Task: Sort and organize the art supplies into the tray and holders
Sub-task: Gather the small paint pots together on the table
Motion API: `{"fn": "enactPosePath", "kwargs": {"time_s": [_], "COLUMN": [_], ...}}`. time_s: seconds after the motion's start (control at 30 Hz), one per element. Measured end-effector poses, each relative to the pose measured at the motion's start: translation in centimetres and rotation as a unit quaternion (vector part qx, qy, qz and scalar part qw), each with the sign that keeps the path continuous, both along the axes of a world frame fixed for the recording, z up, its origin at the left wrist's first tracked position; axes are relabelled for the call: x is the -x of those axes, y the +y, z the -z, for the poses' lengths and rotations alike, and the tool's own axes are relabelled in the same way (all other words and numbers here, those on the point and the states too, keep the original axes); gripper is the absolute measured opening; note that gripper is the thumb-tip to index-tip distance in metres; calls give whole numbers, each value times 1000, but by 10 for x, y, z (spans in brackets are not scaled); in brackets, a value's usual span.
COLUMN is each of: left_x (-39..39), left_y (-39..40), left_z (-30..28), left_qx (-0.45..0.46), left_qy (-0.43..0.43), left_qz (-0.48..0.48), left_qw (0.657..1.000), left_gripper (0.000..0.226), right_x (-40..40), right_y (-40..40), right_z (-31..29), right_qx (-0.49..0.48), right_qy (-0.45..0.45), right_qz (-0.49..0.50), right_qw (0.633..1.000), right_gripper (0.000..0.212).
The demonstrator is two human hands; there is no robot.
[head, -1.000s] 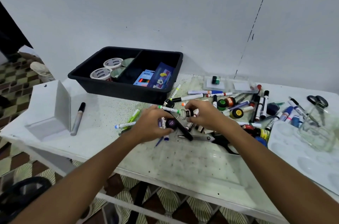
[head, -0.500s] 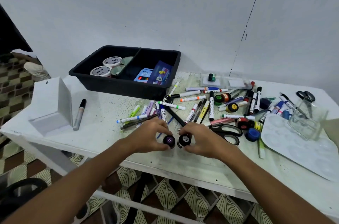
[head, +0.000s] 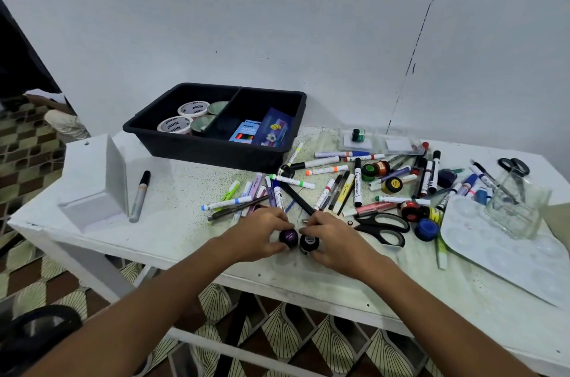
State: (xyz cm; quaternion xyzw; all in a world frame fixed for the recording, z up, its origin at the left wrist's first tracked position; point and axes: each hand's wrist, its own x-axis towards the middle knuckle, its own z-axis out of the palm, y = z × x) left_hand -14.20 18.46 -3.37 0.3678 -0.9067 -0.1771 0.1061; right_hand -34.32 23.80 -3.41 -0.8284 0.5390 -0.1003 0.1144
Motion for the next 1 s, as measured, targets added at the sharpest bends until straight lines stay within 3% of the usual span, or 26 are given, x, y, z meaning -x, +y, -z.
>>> {"fn": "enactPosePath", "kwargs": {"time_s": [0.2,0.5,0.6,0.7,0.8,0.9,1.0], "left_x": [0,-1,-10,-25,-38,-45,-45], "left_y": [3,4,4,-6,-19,-29,-36], "left_z": [7,10,7,5,4,10,13], "left_qx": [-5,33,7,44,67,69,74], "left_qy": [7,5,85,157,120,39,6], "left_qz": [7,-8,-58,-131,-164,-148,-128], "left_qw": [1000,999,995,978,977,986,989], "left_gripper": [44,49,57,41,45,57,55], "right_x": [3,4,8,15,23,34,54], "right_y": [1,-2,-4,-8,-16,-30,-48], "right_z": [-5,-11,-14,-15,-17,-19,-20], "right_qx": [-20,-36,-68,-100,-93,-63,-18], "right_qy": [-19,16,-3,-66,-115,-135,-141], "right_qz": [7,-2,-1,-2,7,48,102], "right_qw": [1000,999,998,993,989,988,985], "right_gripper": [32,34,39,35,31,28,25]}}
